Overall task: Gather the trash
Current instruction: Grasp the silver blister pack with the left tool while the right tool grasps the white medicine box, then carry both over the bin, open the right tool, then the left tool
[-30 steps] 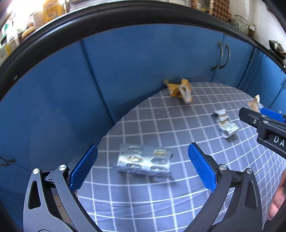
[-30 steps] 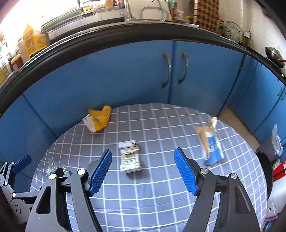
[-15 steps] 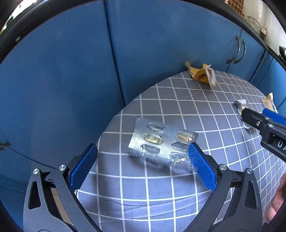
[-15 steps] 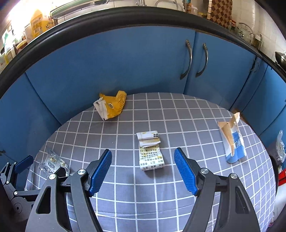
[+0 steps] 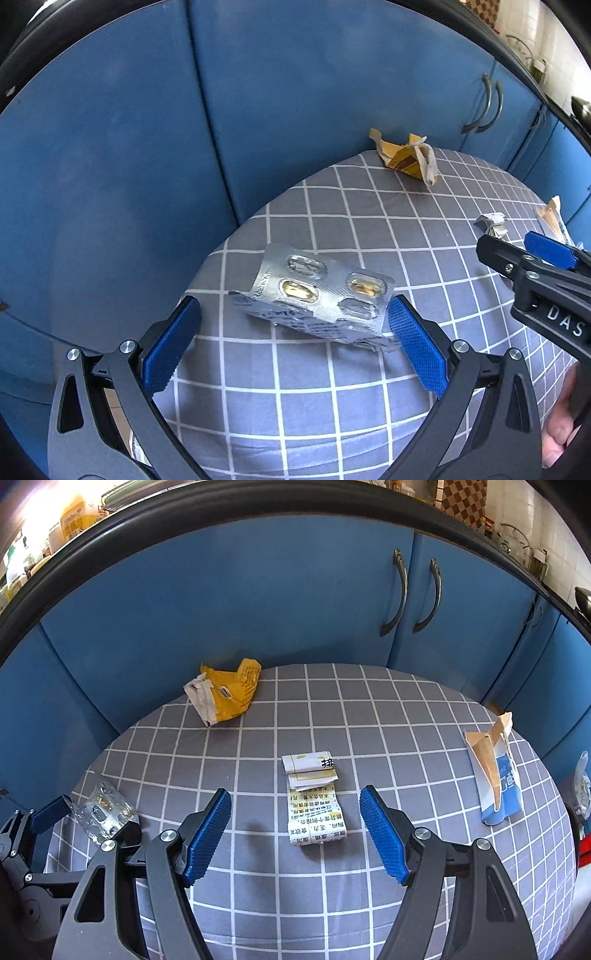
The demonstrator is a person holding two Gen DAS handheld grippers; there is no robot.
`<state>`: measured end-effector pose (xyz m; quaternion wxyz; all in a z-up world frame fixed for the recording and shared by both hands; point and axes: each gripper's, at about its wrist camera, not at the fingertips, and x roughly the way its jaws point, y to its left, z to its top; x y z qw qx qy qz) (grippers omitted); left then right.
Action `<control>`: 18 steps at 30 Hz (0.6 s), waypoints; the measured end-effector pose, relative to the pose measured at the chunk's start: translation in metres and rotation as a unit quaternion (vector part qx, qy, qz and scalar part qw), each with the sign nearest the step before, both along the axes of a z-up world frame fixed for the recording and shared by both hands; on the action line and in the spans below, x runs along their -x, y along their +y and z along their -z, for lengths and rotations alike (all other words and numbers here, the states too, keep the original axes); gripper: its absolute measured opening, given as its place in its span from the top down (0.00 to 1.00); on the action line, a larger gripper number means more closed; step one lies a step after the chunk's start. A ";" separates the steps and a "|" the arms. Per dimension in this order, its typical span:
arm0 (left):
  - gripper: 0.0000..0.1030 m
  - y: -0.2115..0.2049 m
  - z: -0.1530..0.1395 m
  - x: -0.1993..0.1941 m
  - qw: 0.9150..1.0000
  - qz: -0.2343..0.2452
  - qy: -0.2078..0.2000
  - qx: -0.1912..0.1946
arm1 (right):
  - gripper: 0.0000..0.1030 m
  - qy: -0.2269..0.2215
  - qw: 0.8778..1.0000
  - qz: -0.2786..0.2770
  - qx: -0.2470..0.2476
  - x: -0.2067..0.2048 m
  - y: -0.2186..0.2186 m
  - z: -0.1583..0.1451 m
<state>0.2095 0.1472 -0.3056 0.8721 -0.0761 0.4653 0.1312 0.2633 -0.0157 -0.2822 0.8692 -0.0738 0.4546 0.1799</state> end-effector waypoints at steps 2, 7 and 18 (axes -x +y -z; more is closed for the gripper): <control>0.07 -0.002 0.000 0.000 1.000 -0.001 -0.006 0.001 | 0.34 0.006 1.000 -0.003 0.000 -0.001 0.001 0.004; 0.30 -0.002 -0.006 0.002 1.000 0.004 -0.017 -0.003 | 0.68 0.008 1.000 -0.014 0.002 0.002 0.005 0.011; 0.30 -0.011 -0.020 0.009 1.000 0.023 -0.017 -0.001 | 0.73 0.006 1.000 -0.010 -0.005 0.023 -0.002 -0.005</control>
